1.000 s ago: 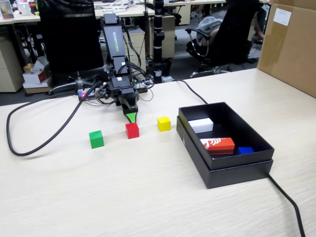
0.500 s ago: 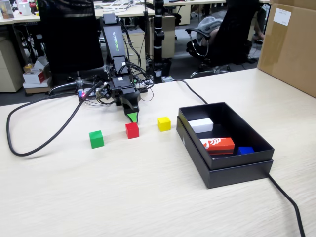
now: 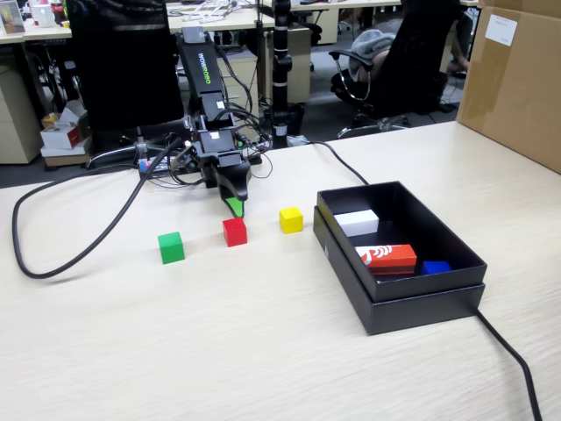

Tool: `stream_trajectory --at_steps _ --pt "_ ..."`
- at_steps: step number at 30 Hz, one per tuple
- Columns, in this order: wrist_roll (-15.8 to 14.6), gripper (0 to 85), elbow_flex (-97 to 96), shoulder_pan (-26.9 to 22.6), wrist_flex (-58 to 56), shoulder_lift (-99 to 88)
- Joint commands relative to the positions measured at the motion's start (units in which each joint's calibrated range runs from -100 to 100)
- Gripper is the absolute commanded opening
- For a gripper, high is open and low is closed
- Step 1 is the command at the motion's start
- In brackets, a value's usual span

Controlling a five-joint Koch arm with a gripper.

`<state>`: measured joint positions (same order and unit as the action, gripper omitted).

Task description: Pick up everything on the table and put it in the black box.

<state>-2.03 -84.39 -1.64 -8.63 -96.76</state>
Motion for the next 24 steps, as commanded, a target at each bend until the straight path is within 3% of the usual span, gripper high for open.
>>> stream_trajectory --at_steps 1,8,9,19,24 --pt "-1.76 48.7 7.96 -0.63 -8.0 -1.97" --pt "-3.76 48.5 22.92 -1.22 -28.21 -2.32" --pt "-4.4 48.8 29.18 -0.93 -37.11 -2.32" --pt "-4.49 48.0 49.85 0.88 -61.82 -1.97" --pt "-3.42 47.7 55.2 2.98 -65.88 -1.17"
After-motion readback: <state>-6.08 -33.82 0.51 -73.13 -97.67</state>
